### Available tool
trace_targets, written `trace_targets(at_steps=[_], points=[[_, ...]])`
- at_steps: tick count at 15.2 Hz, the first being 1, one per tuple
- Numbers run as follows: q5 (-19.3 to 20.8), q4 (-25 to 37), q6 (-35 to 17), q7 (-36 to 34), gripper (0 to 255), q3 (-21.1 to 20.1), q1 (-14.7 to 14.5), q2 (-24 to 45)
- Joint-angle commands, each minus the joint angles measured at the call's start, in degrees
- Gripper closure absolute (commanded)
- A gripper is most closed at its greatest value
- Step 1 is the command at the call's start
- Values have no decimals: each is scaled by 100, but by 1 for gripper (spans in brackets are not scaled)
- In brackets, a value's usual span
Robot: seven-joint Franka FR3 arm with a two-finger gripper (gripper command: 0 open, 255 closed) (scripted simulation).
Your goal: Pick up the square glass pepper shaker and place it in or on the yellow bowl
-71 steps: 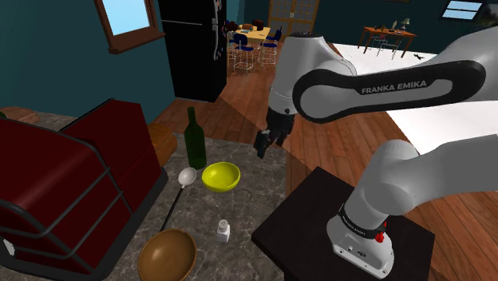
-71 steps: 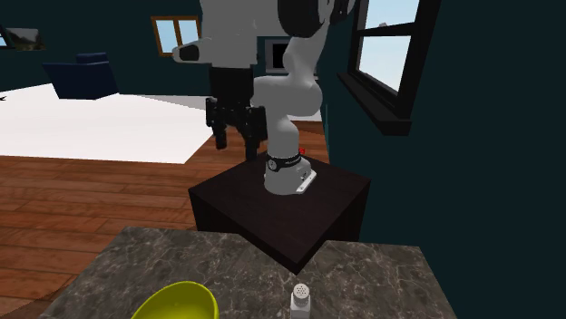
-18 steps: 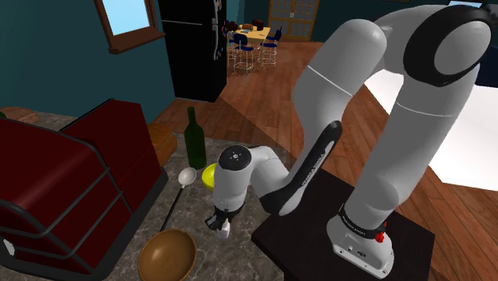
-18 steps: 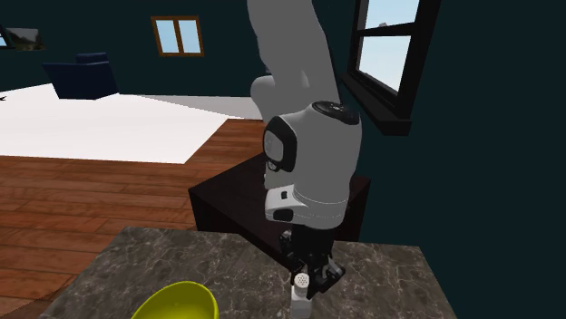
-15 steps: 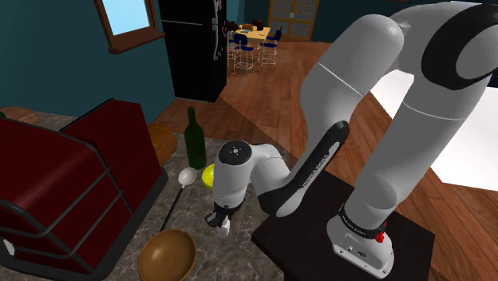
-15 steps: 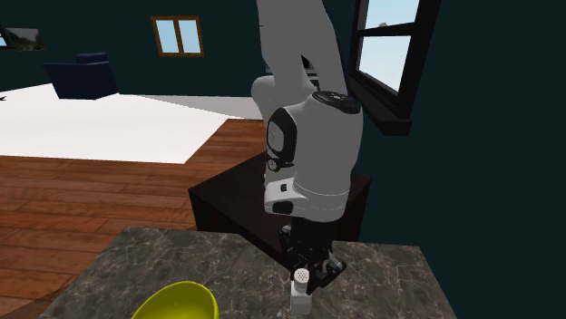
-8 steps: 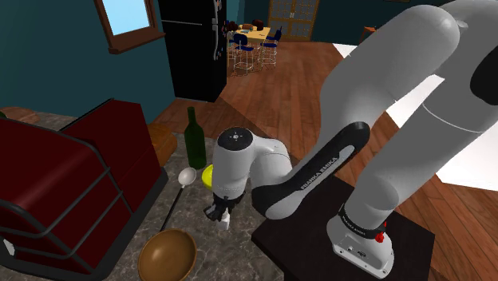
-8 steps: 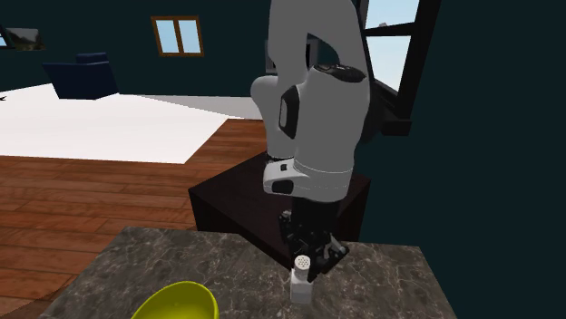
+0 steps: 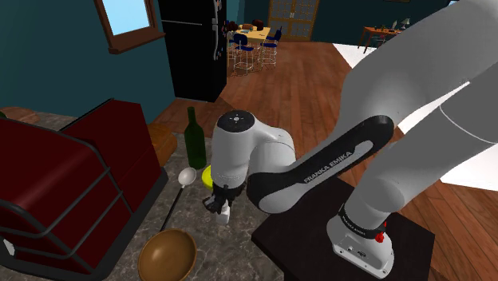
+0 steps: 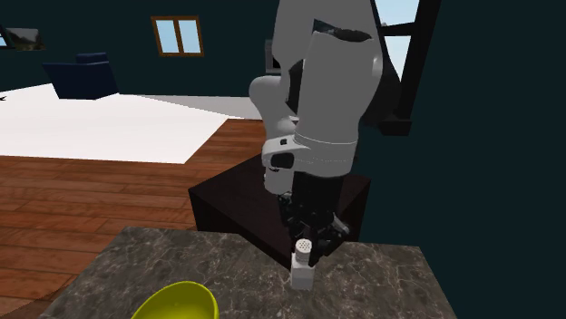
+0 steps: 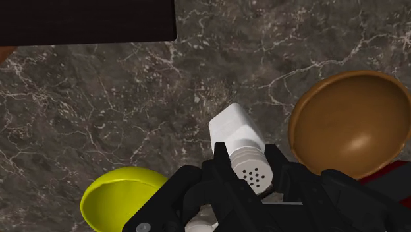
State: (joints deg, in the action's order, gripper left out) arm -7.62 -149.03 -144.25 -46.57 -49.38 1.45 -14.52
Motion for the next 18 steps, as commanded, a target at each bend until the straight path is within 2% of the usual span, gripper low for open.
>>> trace_targets(at_steps=[1,4,11,18], points=[[-155,58,206,131,255,113,-104,-172],[-294,140,465,259,255,247,-211,-373],[107,471,513,1130,255,890,368,-23],[621,1137,647,1790,255,1381,954,595]])
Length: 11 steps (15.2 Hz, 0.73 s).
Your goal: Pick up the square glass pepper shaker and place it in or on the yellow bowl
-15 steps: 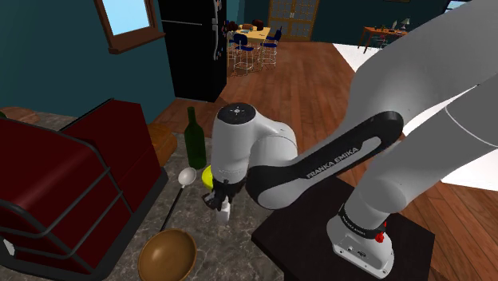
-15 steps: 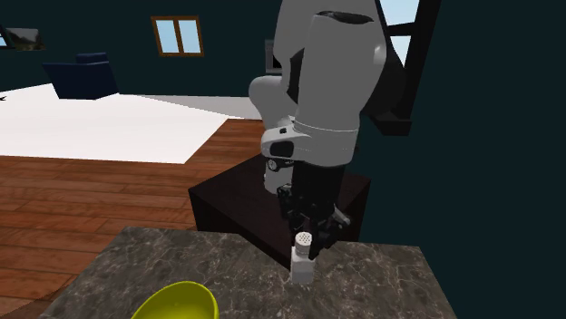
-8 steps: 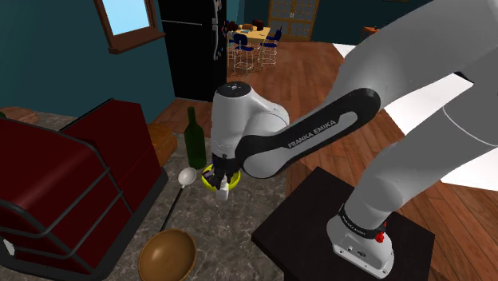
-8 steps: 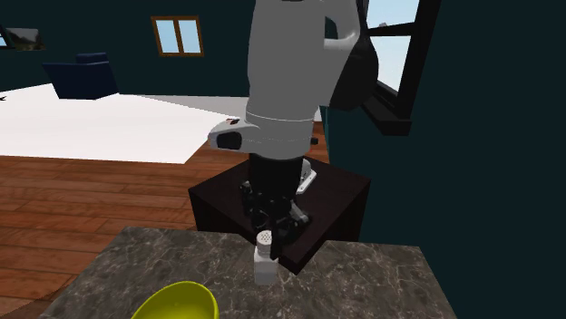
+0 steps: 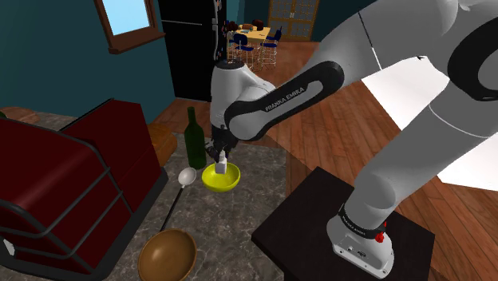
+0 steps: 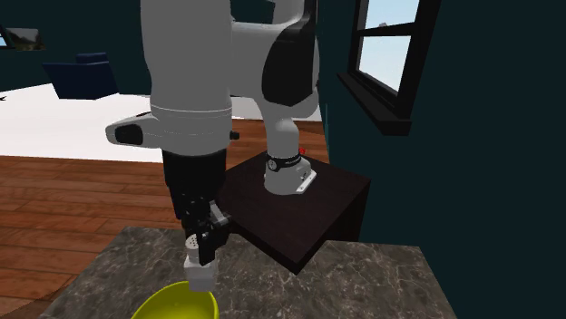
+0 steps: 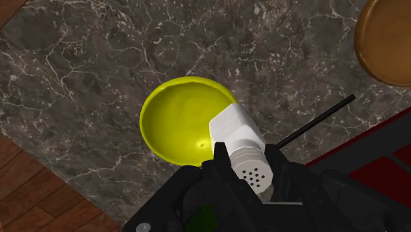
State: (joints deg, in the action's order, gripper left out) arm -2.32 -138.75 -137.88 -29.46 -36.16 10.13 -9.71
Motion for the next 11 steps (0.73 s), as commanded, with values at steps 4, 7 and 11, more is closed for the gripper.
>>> trace_targets(at_steps=[4,7,11], points=[[394,631,147,381,255,292,371,559],[527,646,18,348,255,312,411,731],[743,529,-285,182,255,302,419,959]])
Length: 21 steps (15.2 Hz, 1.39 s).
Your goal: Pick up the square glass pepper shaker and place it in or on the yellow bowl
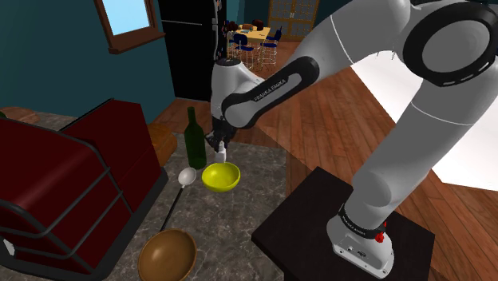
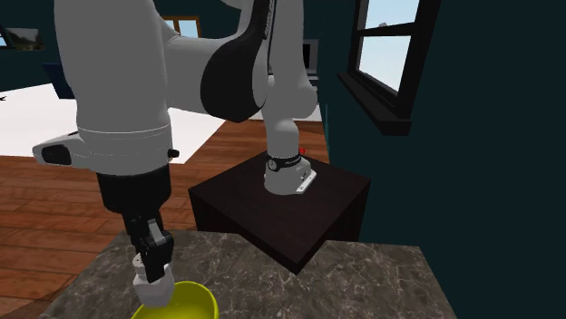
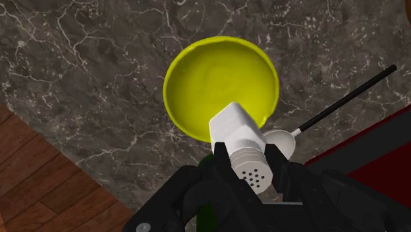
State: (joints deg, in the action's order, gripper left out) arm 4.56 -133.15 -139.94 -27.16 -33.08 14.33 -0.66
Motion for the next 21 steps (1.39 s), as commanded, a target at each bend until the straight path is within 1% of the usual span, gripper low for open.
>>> trace_targets(at_steps=[1,7,14,21], points=[[116,-58,-153,-95,255,-5,-1,116],[549,-182,-586,-421,255,35,-17,510],[1179,-254,-1051,-892,255,202,-118,1018],[1178,-254,-1051,-891,255,206,-121,1017]])
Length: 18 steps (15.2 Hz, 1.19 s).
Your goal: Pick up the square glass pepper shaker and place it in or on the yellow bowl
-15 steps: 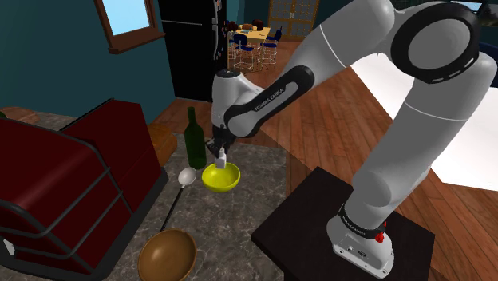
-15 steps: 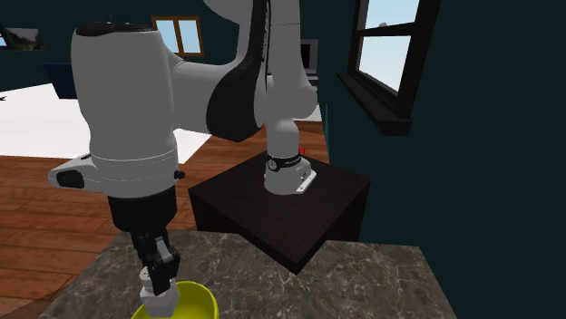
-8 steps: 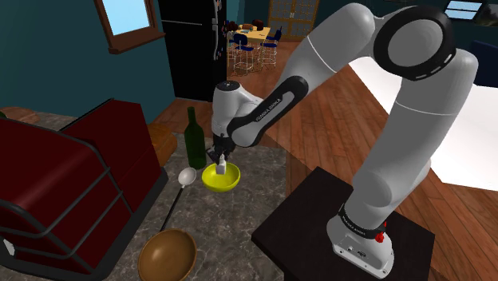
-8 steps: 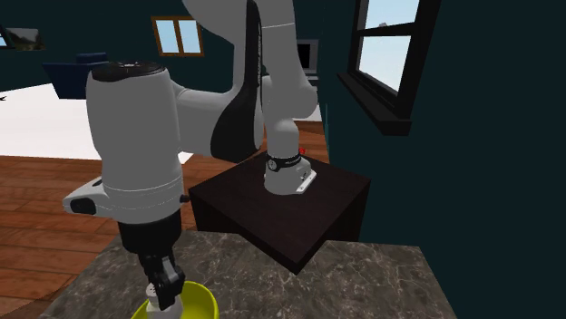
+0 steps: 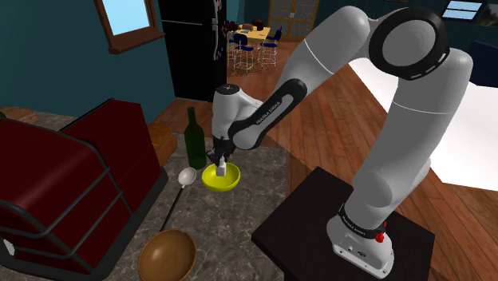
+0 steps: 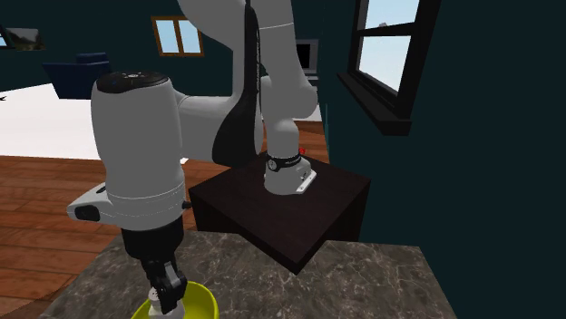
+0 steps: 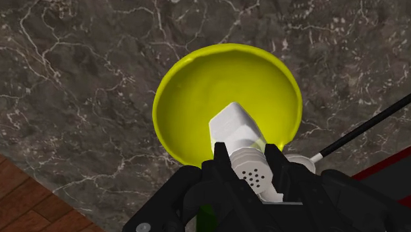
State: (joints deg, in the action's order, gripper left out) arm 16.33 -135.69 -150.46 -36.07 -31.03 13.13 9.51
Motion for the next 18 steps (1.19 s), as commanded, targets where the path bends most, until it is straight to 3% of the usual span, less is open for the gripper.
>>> trace_targets(at_steps=[1,6,10,18], points=[[1,1,0,-1,0,0,0,1],[1,1,0,-1,0,0,0,1],[-904,-13,601,639,0,-263,152,-785],[-904,-13,600,639,0,-247,136,-784]])
